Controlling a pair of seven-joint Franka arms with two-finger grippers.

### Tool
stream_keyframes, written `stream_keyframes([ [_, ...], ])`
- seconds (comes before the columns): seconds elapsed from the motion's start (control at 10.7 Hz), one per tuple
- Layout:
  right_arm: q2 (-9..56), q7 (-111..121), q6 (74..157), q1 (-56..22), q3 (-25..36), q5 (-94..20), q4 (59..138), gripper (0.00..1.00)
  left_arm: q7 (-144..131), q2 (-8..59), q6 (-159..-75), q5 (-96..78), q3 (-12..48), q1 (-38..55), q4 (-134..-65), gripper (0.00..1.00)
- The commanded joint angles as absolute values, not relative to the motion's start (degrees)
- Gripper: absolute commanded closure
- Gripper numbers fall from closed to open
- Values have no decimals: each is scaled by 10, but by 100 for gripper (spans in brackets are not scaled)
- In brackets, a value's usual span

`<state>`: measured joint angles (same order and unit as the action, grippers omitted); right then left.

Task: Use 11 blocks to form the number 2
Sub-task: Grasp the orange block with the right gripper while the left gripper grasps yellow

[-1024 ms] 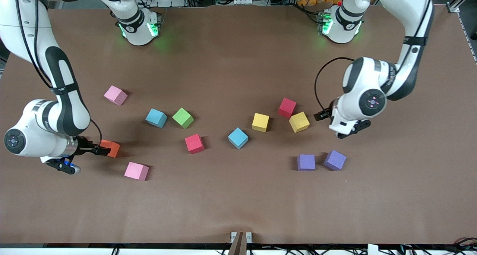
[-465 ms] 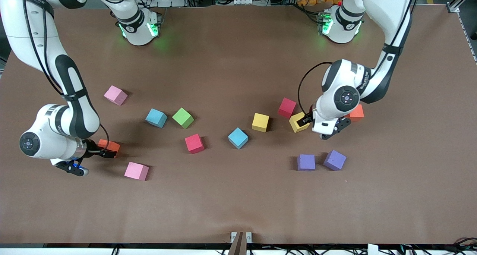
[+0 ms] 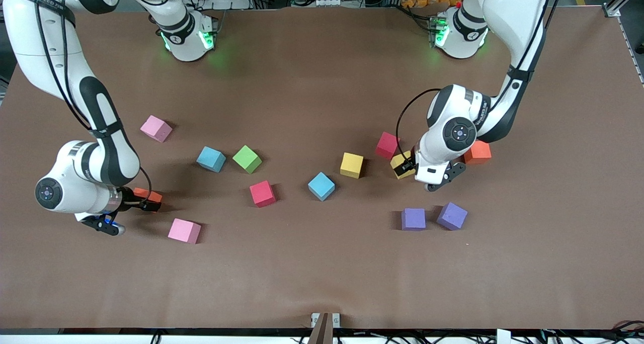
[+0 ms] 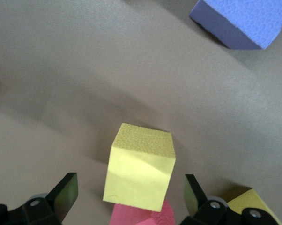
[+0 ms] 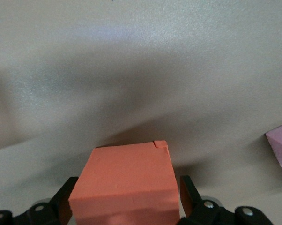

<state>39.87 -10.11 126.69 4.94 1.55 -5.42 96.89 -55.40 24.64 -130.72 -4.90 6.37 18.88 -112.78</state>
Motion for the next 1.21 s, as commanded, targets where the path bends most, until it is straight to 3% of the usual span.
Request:
stream_keyframes([
  [0.0,382,-107,1274,42,17,-53,990,6,-571,259,-1324,-63,62,195,-1124,0],
  [0.47,378,-103,1273,43,17,-53,991,33,-571,279,-1342,-58,62,200,-1122,0],
  [0.74,374,-102,1269,43,17,-53,991,70,-571,290,-1353,-57,62,202,-1121,0],
  [0.93,352,-101,1262,43,17,-51,991,72,-571,295,-1354,-57,62,206,-1121,0],
  [1.12,284,-96,1244,42,16,-50,1025,71,-571,301,-1353,-57,62,213,-1122,0],
])
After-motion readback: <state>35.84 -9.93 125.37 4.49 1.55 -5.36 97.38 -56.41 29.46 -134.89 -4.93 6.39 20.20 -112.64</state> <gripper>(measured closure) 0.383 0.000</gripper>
